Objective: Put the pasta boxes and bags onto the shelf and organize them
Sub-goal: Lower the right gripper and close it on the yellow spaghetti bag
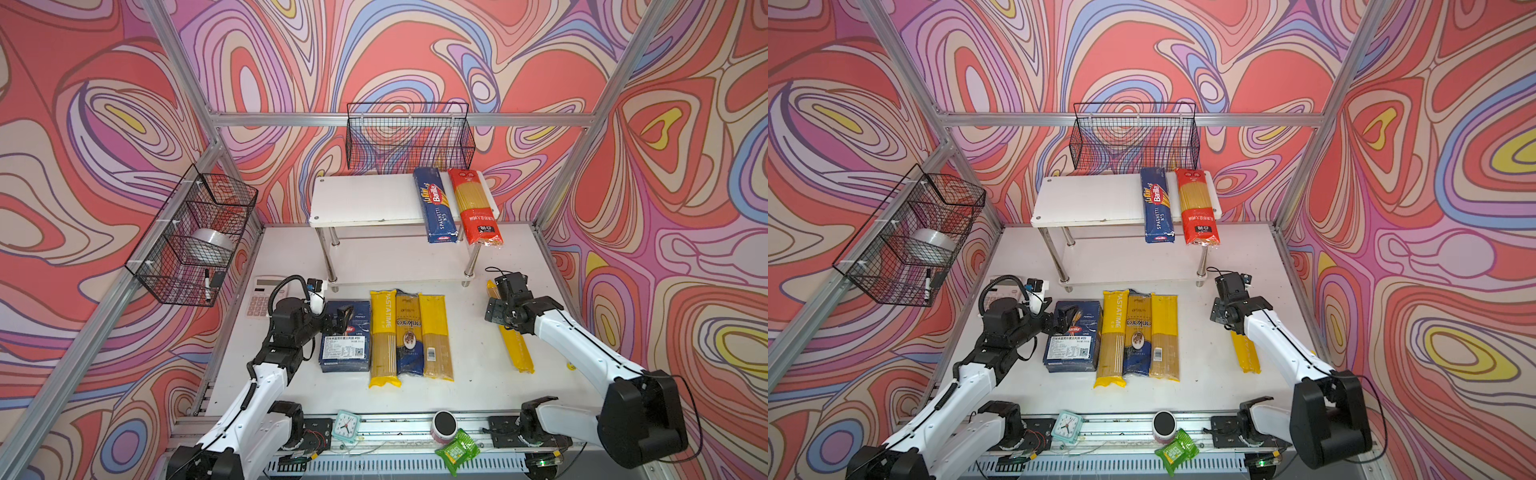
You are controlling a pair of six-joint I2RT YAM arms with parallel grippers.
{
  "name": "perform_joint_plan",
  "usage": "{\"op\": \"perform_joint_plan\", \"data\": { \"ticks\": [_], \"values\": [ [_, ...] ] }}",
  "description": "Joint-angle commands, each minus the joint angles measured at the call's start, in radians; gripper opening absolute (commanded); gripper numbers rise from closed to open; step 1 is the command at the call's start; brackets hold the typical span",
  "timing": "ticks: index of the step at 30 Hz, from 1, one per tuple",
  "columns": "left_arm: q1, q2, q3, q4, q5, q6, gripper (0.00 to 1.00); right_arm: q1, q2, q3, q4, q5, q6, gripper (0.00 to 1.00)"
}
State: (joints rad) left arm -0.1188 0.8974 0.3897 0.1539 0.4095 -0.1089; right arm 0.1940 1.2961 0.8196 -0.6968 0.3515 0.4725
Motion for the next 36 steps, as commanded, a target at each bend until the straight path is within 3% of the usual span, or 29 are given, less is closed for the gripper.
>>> {"op": "perform_joint_plan", "data": {
  "ticks": [1,13,20,28,36],
  "values": [
    [-0.003,-0.003,-0.008,0.015,-0.004,0.0,1.0,-0.024,0.065,0.04,0.007,0.001,-0.047,0.98],
    [-0.005,0.018,0.005,0.011,-0.004,-0.001,1.0,-0.093,0.268,0.133,-0.001,-0.146,-0.144,0.98],
    [-0.005,0.027,0.01,0.009,-0.006,-0.003,1.0,-0.1,0.361,0.216,-0.051,-0.095,-0.184,0.97],
    [-0.005,0.029,0.012,0.007,-0.007,-0.002,1.0,-0.15,0.414,0.231,-0.045,-0.169,-0.222,0.93],
    [-0.004,0.038,0.016,0.004,-0.003,0.0,1.0,-0.15,0.489,0.274,-0.068,-0.118,-0.238,0.86]
  ]
}}
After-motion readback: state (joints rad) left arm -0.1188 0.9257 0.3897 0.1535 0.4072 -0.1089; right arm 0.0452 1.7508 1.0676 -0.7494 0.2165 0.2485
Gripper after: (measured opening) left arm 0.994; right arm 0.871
